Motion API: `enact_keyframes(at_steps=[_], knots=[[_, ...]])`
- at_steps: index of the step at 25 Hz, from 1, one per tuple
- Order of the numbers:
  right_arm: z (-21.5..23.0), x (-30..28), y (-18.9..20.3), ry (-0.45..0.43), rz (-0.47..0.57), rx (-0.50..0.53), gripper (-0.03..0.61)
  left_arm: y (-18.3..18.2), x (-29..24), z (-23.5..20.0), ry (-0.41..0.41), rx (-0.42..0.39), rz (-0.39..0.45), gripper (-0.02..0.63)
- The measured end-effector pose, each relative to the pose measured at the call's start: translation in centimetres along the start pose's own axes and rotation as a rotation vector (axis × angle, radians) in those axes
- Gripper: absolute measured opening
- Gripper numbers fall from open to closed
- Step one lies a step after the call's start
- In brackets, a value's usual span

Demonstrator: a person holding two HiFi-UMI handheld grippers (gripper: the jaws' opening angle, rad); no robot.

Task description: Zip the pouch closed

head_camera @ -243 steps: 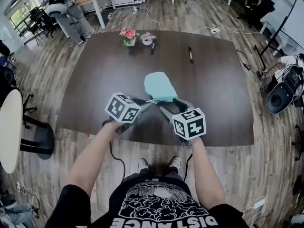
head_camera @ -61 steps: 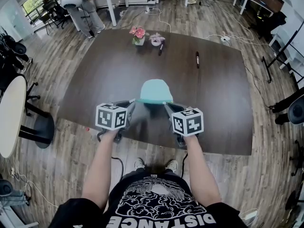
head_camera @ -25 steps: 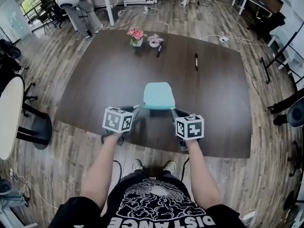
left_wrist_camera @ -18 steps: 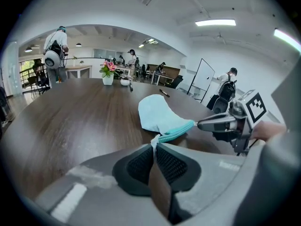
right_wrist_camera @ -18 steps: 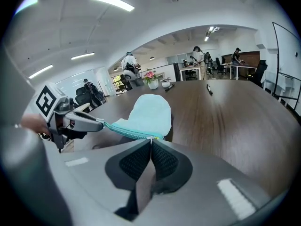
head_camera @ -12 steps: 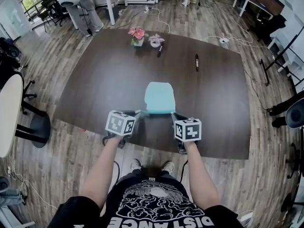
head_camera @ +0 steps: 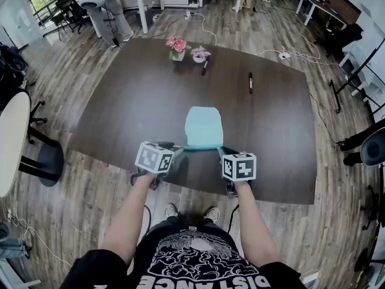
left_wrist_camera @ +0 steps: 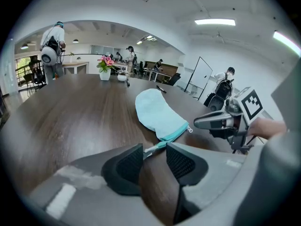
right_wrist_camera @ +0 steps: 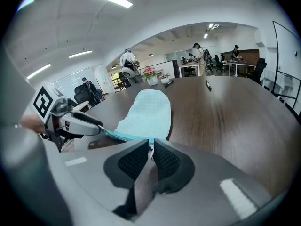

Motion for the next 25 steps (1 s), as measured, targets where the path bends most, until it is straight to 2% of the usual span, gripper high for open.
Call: enact_keyframes(at_steps=[7,18,25], knots=[[0.2,1.7,-3.1,0.010,0.067,0.015,0.035,-2.4,1.0,-0.2,-0.016,-0.010,0.059,0.166],[0.0,5.4,-9.3,0.023,0.198,0.067,0.035,-9.2,4.2,0.6,-0.037,-0.077,0.204,0.163],[-0.9,8.2,-13.8,0.030,0.309,0.125,0.012,-13.8,6.9,1.7,-0.058,-0.131,0.313,0.120]])
Point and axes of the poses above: the fingertips, and each gripper's own axes: x backward along the fingers, z to its right, y out of its underside, the point moved 1 cm from there along x, backward along the fingers
